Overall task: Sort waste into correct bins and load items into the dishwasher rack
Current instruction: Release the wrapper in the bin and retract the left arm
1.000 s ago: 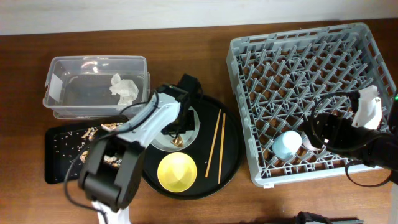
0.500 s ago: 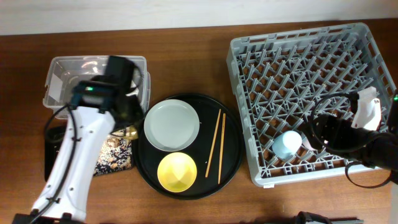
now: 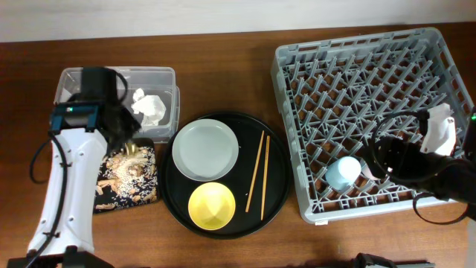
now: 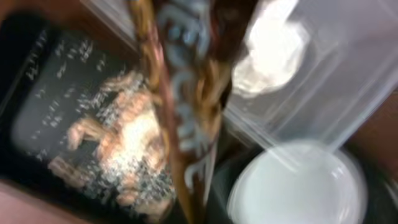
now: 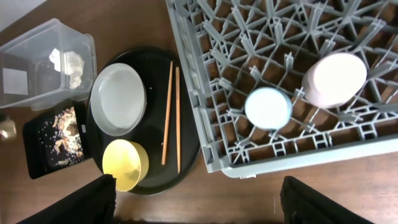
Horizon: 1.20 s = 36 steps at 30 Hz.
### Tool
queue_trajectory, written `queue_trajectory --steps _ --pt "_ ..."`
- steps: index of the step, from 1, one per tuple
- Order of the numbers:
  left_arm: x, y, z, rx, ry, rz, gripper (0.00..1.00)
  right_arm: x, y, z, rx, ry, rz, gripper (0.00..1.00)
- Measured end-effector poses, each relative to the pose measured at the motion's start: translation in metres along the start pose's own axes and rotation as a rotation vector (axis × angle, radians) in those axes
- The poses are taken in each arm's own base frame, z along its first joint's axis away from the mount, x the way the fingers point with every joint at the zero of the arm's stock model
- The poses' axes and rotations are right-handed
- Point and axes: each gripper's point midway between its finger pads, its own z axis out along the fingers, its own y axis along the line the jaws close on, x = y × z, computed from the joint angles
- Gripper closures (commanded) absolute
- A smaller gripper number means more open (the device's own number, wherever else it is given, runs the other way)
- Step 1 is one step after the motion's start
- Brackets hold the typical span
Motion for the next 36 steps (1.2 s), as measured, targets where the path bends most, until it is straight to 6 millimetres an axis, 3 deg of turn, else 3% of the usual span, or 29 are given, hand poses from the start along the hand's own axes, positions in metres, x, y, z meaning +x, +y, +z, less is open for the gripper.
queue_trajectory --steps 4,5,7,9,12,14,18,21,24,27,28,29,33,36 --pt "-0.049 -0.050 -0.003 0.215 -0.178 0.014 1.00 -0.002 0.000 0.000 -0.001 -0.007 -0.004 0.15" --pt "-0.054 -0.059 0.001 0.245 -0.192 0.025 0.92 -0.002 0.000 0.000 -0.001 -0.007 -0.003 0.15" --pt "-0.057 -0.066 0.012 0.261 -0.187 0.037 0.32 -0.002 0.000 0.000 0.000 -0.007 -0.004 0.15" --pt "-0.057 -0.075 0.037 0.268 -0.164 0.050 0.18 -0.003 0.000 0.000 -0.001 -0.011 -0.005 0.15" --pt "-0.042 -0.075 0.078 0.228 -0.077 0.086 0.13 -0.003 0.000 0.000 -0.001 -0.011 -0.006 0.15" --pt "-0.034 -0.072 0.084 0.211 -0.047 0.159 0.13 -0.003 0.000 0.000 -0.001 -0.011 -0.006 0.15" --pt "-0.028 -0.071 0.053 0.190 0.005 0.261 0.13 -0.004 0.000 0.000 -0.001 -0.014 -0.007 0.15" --pt "-0.030 -0.081 0.008 0.228 -0.029 0.352 0.13 -0.003 0.000 0.000 -0.001 -0.013 -0.006 0.14" --pt "-0.017 -0.095 -0.050 0.294 -0.089 0.480 0.13 -0.003 0.000 0.000 -0.001 -0.014 -0.006 0.14" --pt "0.011 -0.107 -0.100 0.367 -0.136 0.624 0.13 -0.003 0.000 0.000 -0.001 -0.014 -0.007 0.10" --pt "0.027 -0.114 -0.120 0.411 -0.152 0.673 0.08 -0.003 0.000 0.000 -0.001 -0.014 -0.009 0.00" --pt "0.041 -0.117 -0.132 0.435 -0.153 0.724 0.02 -0.003 0.000 0.000 -0.001 -0.013 -0.009 0.01" --pt "0.074 -0.125 -0.148 0.470 -0.129 0.830 0.01 -0.002 0.000 0.000 -0.001 -0.008 -0.008 0.01" --pt "0.084 -0.123 -0.150 0.469 -0.107 0.856 0.01 -0.002 0.000 0.000 -0.001 -0.007 -0.008 0.01"
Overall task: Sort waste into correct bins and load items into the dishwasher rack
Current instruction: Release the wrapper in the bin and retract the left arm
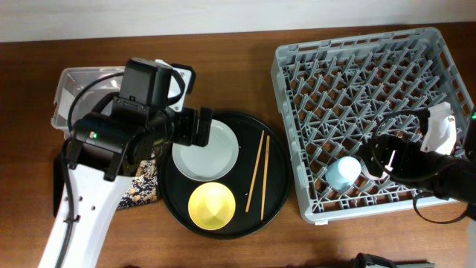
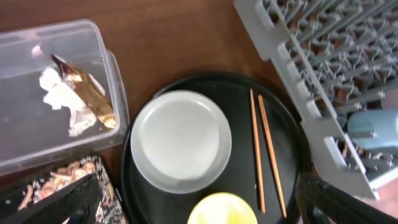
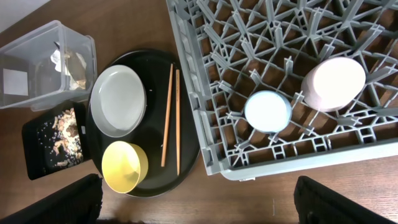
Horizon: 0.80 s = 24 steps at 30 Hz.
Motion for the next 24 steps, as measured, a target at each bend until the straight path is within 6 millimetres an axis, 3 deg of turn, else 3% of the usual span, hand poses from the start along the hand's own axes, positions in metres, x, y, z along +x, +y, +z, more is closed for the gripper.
queue_trajectory --steps 18,22,24 --pt "0.011 0.001 0.000 -0.007 0.045 0.003 0.01 0.000 0.000 0.000 0.000 0.001 0.001 0.02" --pt "0.026 0.003 -0.002 -0.014 0.104 0.003 0.01 0.000 0.000 0.000 0.000 0.000 0.001 0.01" --pt "0.013 0.003 -0.003 -0.016 0.045 0.021 0.01 0.000 0.000 0.000 0.000 0.001 0.001 0.02"
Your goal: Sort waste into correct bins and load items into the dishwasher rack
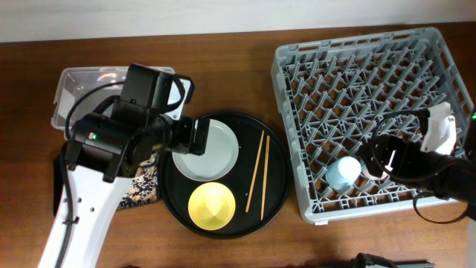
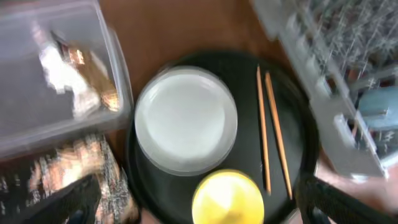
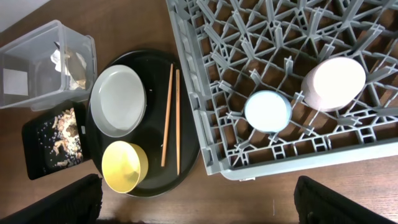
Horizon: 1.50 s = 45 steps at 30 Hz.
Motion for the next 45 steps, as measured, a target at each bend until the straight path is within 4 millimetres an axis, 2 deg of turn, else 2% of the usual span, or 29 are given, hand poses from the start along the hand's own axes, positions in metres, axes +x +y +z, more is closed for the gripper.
queue_trajectory --steps 3,5,9,12,17,22,25,31,35,37,39,40,45 --pt "-0.042 -0.002 -0.016 0.000 -0.228 0.084 0.01 0.000 0.000 0.000 0.000 0.000 -0.001 0.01" --pt "-0.053 -0.004 -0.031 -0.003 -0.336 0.127 0.01 0.000 0.000 0.000 0.000 0.000 0.000 0.01" --pt "-0.040 -0.001 -0.058 -0.026 -0.484 0.176 0.01 0.000 0.000 0.000 0.000 0.000 0.000 0.01" --pt "-0.016 0.012 -0.063 -0.058 -0.562 0.169 0.01 0.000 0.000 0.000 0.000 0.001 0.000 0.01" --pt "0.033 0.033 -0.049 -0.118 -0.634 0.139 0.01 0.000 0.000 0.000 0.000 0.000 0.000 0.01" --pt "0.067 0.048 -0.048 -0.176 -0.795 0.113 0.01 0.000 0.000 0.000 0.000 0.000 0.000 0.01" --pt "0.091 0.050 -0.030 -0.185 -0.828 0.111 0.00 0.001 0.000 0.000 0.000 0.003 0.001 0.01" --pt "0.107 0.053 -0.004 -0.193 -0.946 0.117 0.01 0.000 0.000 0.000 0.000 0.001 0.000 0.01" --pt "0.113 0.053 0.007 -0.196 -1.083 0.127 0.01 0.000 0.000 0.000 0.000 0.002 0.000 0.01" --pt "0.122 0.053 0.026 -0.182 -1.034 0.131 0.01 0.000 0.000 0.000 0.000 0.002 0.000 0.01" --pt "0.140 0.055 0.056 -0.167 -0.915 0.127 0.01 0.000 0.000 0.001 0.000 0.004 0.002 0.01" --pt "0.143 0.056 0.062 -0.168 -0.897 0.124 0.01 0.000 -0.001 0.002 0.000 0.007 0.003 0.01" --pt "0.143 0.056 0.061 -0.168 -0.899 0.125 0.01 -0.003 -0.003 0.008 0.003 0.034 0.015 0.02"
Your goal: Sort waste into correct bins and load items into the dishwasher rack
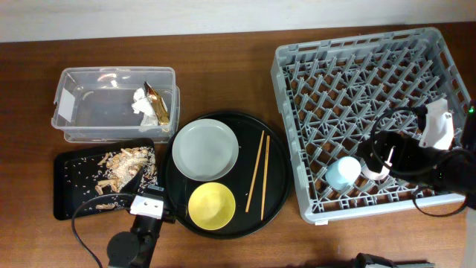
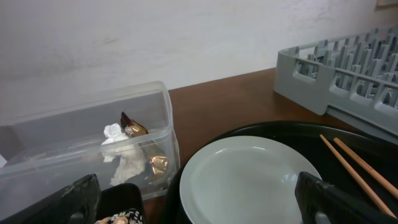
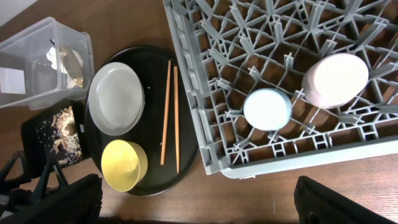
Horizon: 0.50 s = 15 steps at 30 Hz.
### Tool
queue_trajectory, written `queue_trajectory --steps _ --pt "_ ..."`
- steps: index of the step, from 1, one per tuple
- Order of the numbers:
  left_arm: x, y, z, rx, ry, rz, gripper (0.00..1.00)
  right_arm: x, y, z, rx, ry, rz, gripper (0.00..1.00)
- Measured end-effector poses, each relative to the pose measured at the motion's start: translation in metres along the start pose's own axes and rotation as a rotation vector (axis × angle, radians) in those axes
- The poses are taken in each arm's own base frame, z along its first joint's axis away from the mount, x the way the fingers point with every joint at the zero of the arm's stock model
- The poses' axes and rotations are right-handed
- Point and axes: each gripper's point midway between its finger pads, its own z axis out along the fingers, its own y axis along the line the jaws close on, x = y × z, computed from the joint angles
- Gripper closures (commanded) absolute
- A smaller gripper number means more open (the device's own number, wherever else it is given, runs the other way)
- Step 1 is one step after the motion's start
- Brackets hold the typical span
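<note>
In the clear bin (image 1: 111, 104) lie a white tissue (image 2: 121, 155) and a gold wrapper (image 1: 155, 100). A grey plate (image 1: 205, 149), a yellow bowl (image 1: 212, 205) and two chopsticks (image 1: 258, 173) sit on the round black tray (image 1: 279, 182). The grey rack (image 1: 349, 67) holds a blue cup (image 3: 267, 109) and a pink cup (image 3: 333, 79). My left gripper (image 2: 205, 202) is open and empty, low at the table's front, facing the plate. My right gripper (image 3: 199, 208) hangs open high above the rack's near edge.
A black rectangular tray (image 1: 67, 190) strewn with food scraps lies left of the round tray, below the bin. A pale wall stands behind the table. Bare wood shows between the bin and the rack.
My left arm was high over the plate and the scrap tray; now it sits low at the table's front edge, still open. The right arm has hardly moved.
My left gripper first held the gold wrapper over the bin's near edge. Then the wrapper lay in the bin beside the tissue and the gripper was open above the plate. It stayed over the round tray, and now is drawn back to the front.
</note>
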Motion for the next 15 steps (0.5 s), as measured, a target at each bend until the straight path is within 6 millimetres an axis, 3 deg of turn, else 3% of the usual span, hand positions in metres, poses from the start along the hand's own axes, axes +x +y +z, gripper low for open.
queue_trajectory --steps 10,14,15 --pt "0.000 0.000 0.000 0.000 0.000 0.000 0.01 -0.009 -0.008 0.020 0.006 0.076 0.038 0.01" --pt "0.000 0.000 0.000 0.000 0.000 0.000 0.01 -0.028 -0.012 0.033 0.002 0.056 0.075 0.00" --pt "0.000 0.000 0.000 0.000 0.000 0.000 0.01 -0.035 -0.012 0.037 -0.007 0.049 0.087 0.12"
